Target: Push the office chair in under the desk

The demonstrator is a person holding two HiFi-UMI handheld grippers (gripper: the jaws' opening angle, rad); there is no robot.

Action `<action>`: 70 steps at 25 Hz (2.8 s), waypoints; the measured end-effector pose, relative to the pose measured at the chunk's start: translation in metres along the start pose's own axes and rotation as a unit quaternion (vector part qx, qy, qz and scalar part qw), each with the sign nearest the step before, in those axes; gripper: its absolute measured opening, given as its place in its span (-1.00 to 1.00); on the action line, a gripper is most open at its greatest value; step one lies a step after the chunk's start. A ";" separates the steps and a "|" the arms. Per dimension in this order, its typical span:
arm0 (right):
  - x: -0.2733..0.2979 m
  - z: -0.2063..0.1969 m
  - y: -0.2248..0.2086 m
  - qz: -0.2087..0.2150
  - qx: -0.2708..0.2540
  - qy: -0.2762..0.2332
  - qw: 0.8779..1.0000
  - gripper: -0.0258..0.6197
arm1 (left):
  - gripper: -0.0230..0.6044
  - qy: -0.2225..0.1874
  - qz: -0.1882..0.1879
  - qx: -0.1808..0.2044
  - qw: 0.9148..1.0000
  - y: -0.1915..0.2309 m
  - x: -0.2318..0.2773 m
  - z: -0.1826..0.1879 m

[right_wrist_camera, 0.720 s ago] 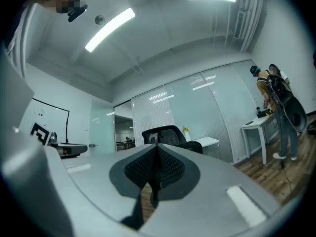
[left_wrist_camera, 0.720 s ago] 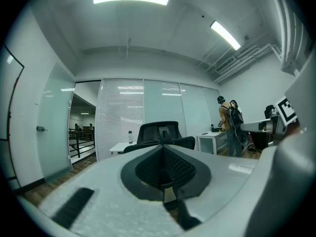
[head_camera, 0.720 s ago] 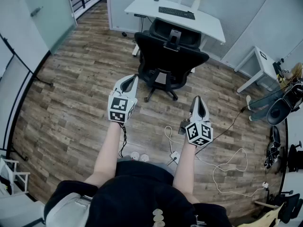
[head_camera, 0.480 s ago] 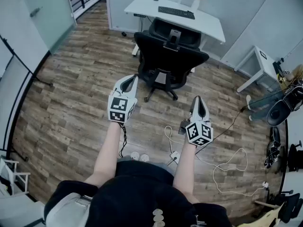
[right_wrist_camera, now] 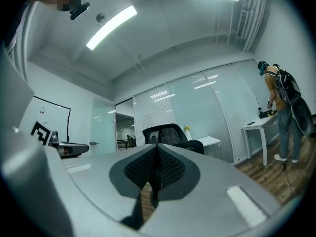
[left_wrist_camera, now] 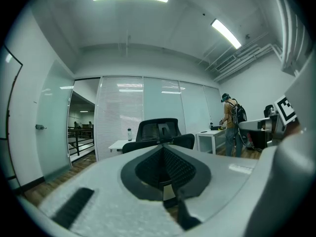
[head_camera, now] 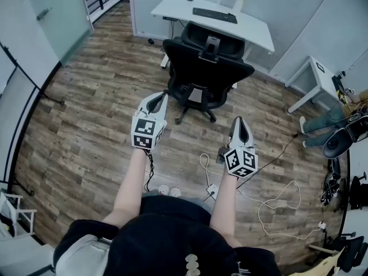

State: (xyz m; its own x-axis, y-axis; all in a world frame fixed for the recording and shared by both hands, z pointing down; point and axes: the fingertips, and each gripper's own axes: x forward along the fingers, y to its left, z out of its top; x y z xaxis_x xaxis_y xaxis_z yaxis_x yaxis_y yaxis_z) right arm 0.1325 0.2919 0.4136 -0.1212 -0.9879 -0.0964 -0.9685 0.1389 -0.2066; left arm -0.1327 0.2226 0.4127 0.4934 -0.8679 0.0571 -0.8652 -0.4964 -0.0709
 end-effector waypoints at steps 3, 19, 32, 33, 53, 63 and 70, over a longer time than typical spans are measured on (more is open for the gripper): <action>0.000 -0.001 0.001 0.002 -0.004 -0.001 1.000 -0.89 | -0.90 0.005 0.001 0.000 1.000 -0.002 0.000 -0.005; 0.003 -0.003 -0.002 0.024 0.018 -0.016 0.999 -0.34 | -0.36 -0.019 -0.011 -0.023 0.999 -0.010 0.001 -0.006; 0.004 -0.002 -0.017 0.045 0.023 -0.014 0.999 -0.15 | -0.14 -0.020 0.000 -0.024 0.999 -0.028 0.003 -0.008; 0.004 -0.003 -0.019 0.047 0.023 -0.013 0.999 -0.15 | -0.14 -0.021 0.002 -0.025 0.999 -0.030 0.002 -0.010; 0.081 -0.025 -0.037 0.057 0.021 -0.007 0.998 -0.15 | -0.14 -0.020 0.011 -0.035 0.999 0.004 0.066 -0.035; 0.201 -0.033 -0.054 0.037 0.019 -0.015 0.999 -0.15 | -0.14 -0.011 -0.017 -0.020 1.000 0.061 0.187 -0.038; 0.266 -0.022 -0.070 0.014 0.020 -0.018 1.000 -0.15 | -0.14 -0.009 -0.035 -0.006 0.999 0.086 0.259 -0.018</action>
State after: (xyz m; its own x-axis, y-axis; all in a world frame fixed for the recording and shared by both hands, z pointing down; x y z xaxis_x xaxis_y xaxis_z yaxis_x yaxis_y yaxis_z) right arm 0.1630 0.0181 0.4241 -0.1395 -0.9806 -0.1376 -0.9555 0.1698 -0.2411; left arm -0.0804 -0.0448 0.4395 0.5539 -0.8315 0.0428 -0.8296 -0.5555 -0.0557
